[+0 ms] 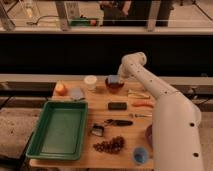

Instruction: Wipe red bowl with sponge

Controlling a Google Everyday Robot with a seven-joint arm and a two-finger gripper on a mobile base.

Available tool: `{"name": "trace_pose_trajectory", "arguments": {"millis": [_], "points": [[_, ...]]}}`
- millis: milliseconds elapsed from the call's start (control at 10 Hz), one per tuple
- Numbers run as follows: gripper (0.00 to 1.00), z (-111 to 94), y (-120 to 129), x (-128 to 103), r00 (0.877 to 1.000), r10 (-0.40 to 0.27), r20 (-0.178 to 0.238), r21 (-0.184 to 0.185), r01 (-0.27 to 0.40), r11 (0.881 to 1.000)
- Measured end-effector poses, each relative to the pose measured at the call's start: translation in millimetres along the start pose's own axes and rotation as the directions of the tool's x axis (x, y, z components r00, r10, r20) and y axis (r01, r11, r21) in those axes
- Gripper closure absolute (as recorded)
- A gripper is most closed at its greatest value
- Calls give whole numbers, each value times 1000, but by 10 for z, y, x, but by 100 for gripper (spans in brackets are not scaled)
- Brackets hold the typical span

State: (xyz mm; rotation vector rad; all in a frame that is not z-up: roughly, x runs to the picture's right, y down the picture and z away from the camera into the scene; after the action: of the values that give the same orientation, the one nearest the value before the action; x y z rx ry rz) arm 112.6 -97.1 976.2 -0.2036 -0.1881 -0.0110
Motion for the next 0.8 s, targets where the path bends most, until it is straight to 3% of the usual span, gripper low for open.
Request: {"name": "trace_pose_trajectory", "arguments": {"millis": [800], "points": [[100, -3, 61, -150, 999, -29, 34, -4, 29, 1000]]}}
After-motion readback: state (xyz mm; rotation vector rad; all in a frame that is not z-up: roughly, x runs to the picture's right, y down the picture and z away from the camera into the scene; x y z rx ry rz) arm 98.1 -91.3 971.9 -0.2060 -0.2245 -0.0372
